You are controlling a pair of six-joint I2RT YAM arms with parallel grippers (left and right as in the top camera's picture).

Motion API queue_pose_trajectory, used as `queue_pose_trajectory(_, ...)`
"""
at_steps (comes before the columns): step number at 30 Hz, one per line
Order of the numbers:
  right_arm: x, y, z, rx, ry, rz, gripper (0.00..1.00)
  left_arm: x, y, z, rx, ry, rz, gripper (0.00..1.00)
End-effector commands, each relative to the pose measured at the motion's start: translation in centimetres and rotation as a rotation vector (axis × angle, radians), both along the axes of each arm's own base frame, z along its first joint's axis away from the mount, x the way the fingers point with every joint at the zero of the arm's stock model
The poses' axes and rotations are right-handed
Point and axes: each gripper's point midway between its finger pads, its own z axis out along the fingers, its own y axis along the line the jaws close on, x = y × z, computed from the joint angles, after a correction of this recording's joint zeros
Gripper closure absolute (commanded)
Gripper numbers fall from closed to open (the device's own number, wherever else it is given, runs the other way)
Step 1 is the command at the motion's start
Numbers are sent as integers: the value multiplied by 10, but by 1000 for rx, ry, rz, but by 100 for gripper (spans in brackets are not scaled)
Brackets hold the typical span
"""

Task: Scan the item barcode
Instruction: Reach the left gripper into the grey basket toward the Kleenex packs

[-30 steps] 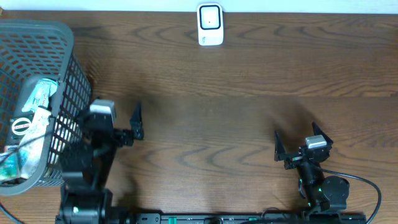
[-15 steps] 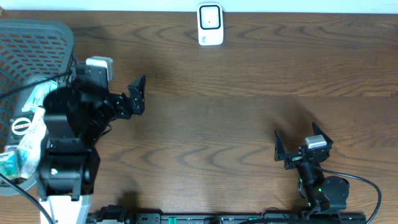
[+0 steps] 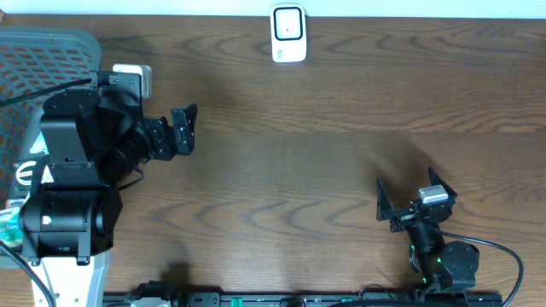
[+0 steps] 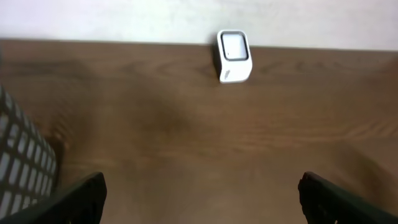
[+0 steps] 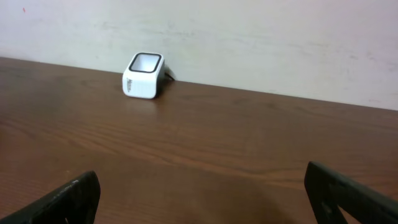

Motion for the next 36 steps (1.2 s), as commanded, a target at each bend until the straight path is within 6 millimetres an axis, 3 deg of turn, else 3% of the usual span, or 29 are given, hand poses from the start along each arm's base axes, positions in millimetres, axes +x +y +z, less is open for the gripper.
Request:
queue_pose_trajectory(1,0,-2,-1,5,2,-9,1,-4,-4,5,-19,0,-10,2)
queue_pose_trajectory(7,0,-2,-1,5,1,-9,1,1,0,8,-10,-14,10,3)
queue_pose_trajectory(10,0,-2,-1,5,2,-9,1,10,12,11,-26,6,72,3)
queue_pose_trajectory(16,0,-2,-1,5,2,-9,1,31,58,34,-54,67,227,2)
queue_pose_trajectory(19,0,-2,-1,5,2,-9,1,35,93,49,-67,79,347,2)
queue_pose_trajectory(26,0,-2,-1,5,2,-9,1,5,190,41,-20,152,772,1)
queue_pose_trajectory(36,0,-2,-1,5,2,-9,1,-37,255,22,1,218,1082,2)
